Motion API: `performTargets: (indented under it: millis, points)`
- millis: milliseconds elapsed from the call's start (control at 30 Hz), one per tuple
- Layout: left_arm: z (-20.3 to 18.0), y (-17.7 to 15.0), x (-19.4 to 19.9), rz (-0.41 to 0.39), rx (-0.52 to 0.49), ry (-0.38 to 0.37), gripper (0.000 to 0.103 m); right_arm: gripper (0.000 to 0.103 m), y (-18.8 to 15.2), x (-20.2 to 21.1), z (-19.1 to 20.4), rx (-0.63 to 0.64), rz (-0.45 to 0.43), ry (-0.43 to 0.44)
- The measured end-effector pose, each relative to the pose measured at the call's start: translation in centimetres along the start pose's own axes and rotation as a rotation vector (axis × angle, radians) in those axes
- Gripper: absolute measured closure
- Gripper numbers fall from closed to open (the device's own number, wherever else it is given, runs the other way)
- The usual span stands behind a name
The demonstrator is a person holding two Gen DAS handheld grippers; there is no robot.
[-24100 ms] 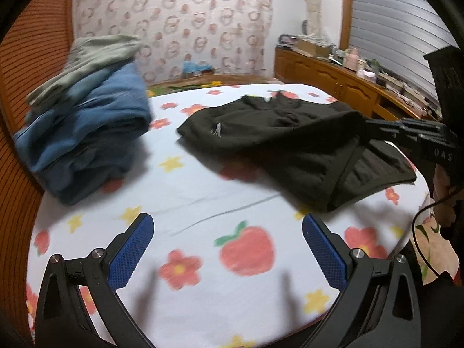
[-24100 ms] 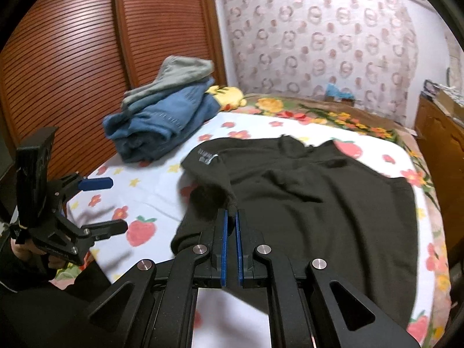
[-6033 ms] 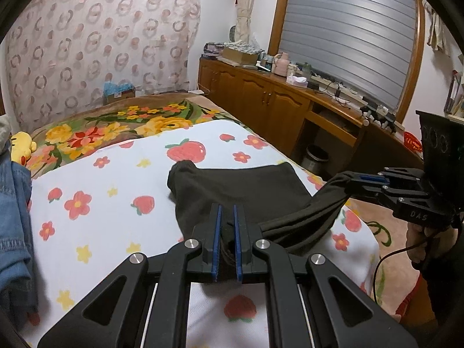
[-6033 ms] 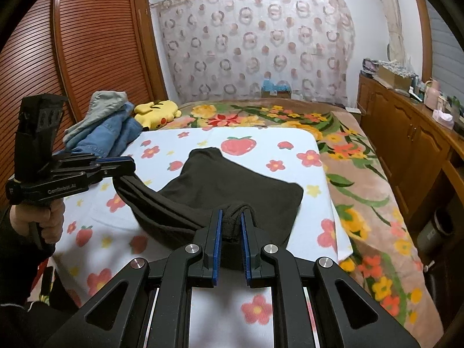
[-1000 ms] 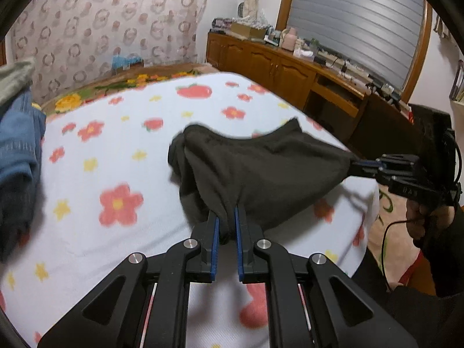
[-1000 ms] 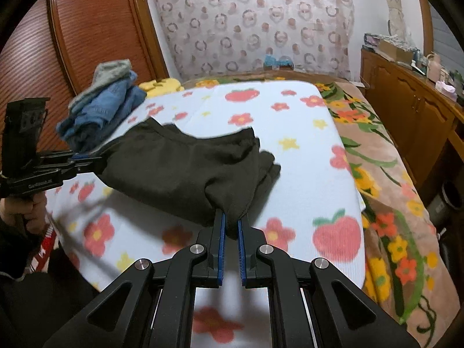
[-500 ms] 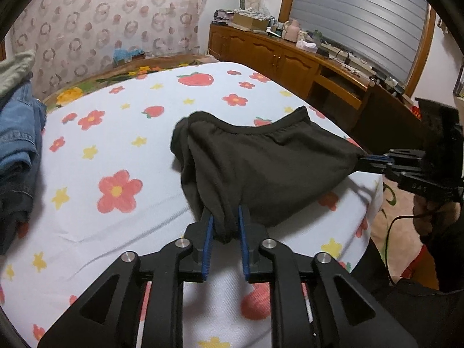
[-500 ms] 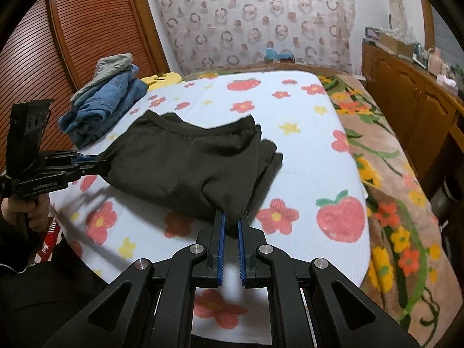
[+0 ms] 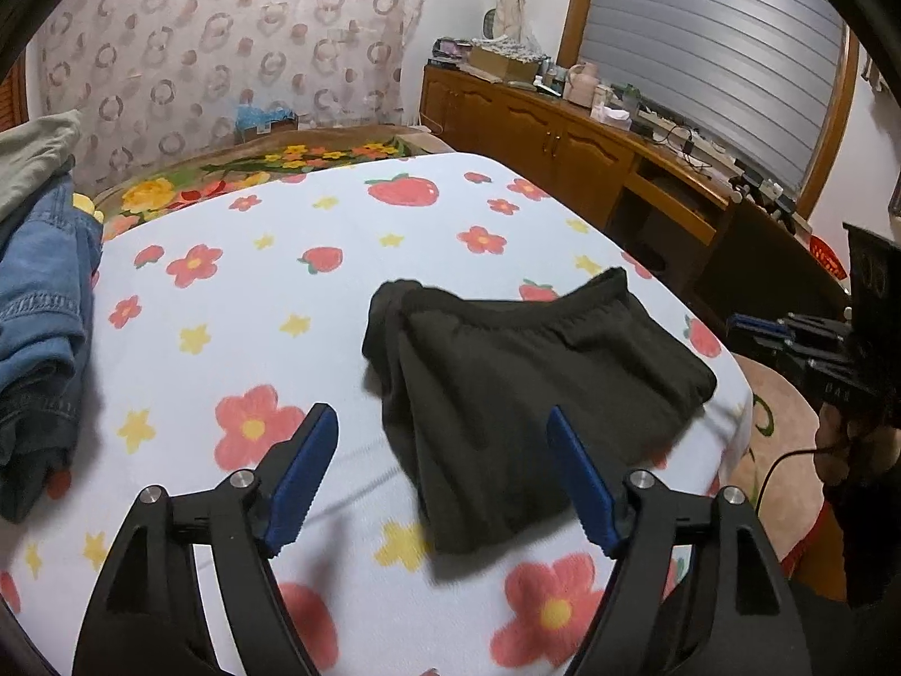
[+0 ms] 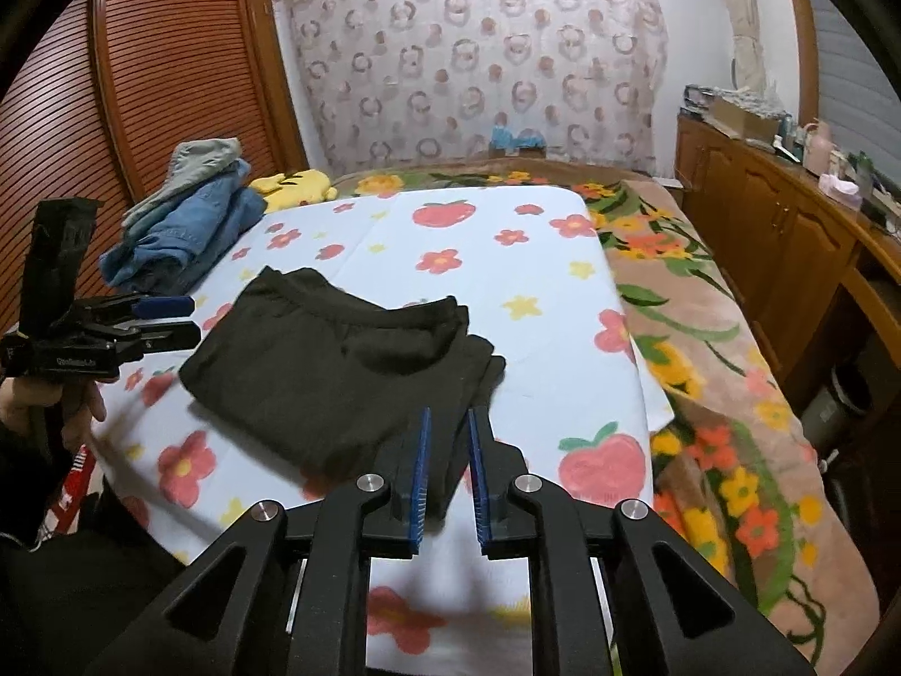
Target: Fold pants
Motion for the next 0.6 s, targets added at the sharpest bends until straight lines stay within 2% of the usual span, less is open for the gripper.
performTargets:
  millis: [33,167,233,400,600]
  points:
    - [0.1,0.2,-0.3,0.004,-0.003,0.001,0.024,0.087,0.0,-0.3,0.0,-0.005,0.0,0.0]
    - [0.3,0.8,-1.6,0.017,-0.007,0.018,0.024,0.068,0.4,-1.5,0.0,-0.02,-0.006,0.0]
    - [0.5,1.1,-2.2,0.019,-0.005,0.032,0.024,0.063,0.8,-2.4,-0.3,-0.037,-0.006,-0.022]
    - [1.2,1.9,-3.3,0.008,-0.002,0.058,0.024,0.062,1.8,-4.3,-0.3,-0.04,-0.002,-0.012]
    - [1.1,2.7,-3.8,0.008,-0.008,0.027,0.035,0.062,3.3,-5.8,0.7,0.005,0.005,0.004]
Point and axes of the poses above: each gripper's, at about its wrist camera, not at the fingertips, and x roughly against the way its jaws point, z to its left, y to its top, the point moved 4 cm from there along -x, roughly the way its jaws point, and after that the axes turned 6 degrees about -y, right-handed, at the moved point
